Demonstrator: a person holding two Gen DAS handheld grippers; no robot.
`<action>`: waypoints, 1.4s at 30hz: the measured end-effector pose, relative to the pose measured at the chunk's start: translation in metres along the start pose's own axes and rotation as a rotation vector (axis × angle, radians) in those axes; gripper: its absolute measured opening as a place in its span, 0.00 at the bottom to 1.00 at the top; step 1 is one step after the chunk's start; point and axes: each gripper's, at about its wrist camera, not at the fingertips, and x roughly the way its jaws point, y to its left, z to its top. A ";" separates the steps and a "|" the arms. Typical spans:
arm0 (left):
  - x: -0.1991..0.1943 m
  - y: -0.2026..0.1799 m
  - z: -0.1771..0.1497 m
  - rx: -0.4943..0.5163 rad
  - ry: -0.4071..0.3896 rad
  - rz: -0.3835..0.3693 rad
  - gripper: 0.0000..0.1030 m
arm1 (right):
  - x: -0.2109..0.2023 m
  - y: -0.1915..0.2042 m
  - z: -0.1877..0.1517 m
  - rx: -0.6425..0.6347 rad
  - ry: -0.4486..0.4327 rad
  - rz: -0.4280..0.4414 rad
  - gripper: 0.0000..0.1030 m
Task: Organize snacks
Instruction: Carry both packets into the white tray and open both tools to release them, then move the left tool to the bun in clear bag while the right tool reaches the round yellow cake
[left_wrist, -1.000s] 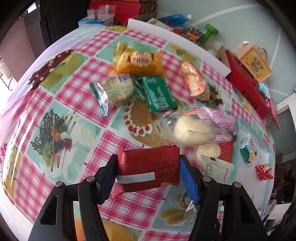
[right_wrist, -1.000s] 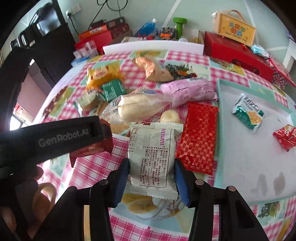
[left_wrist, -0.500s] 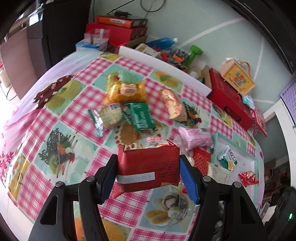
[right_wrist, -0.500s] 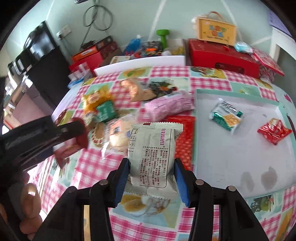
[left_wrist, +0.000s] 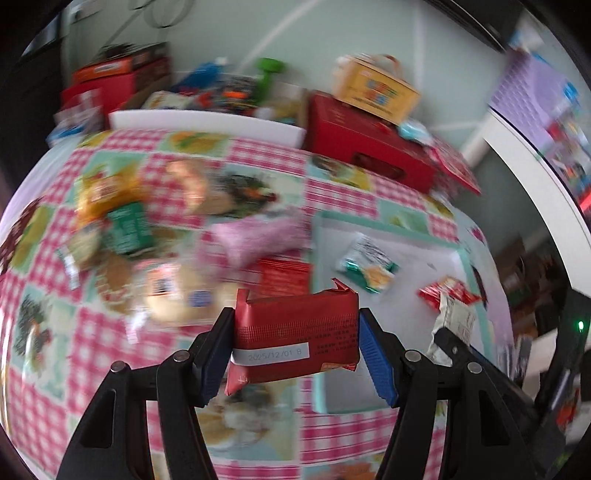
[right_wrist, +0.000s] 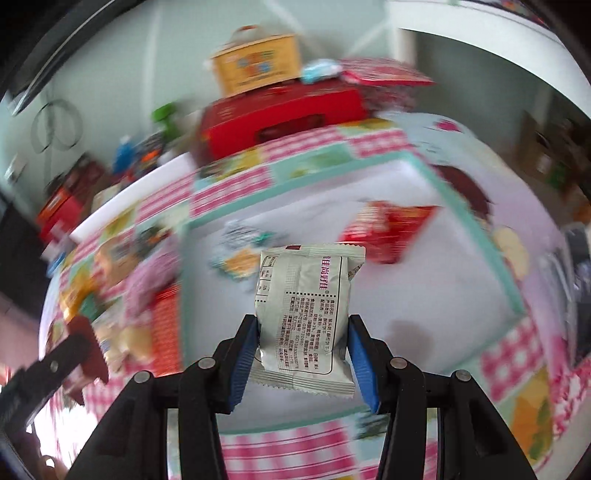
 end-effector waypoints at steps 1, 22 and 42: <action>0.003 -0.008 -0.001 0.017 0.002 -0.008 0.65 | 0.000 -0.008 0.002 0.021 -0.002 -0.015 0.50; 0.053 -0.065 -0.010 0.168 0.048 -0.046 0.76 | 0.016 -0.075 0.009 0.185 0.022 -0.100 0.67; 0.031 0.011 0.008 0.008 -0.052 0.187 0.96 | 0.009 -0.028 0.009 -0.012 -0.078 -0.005 1.00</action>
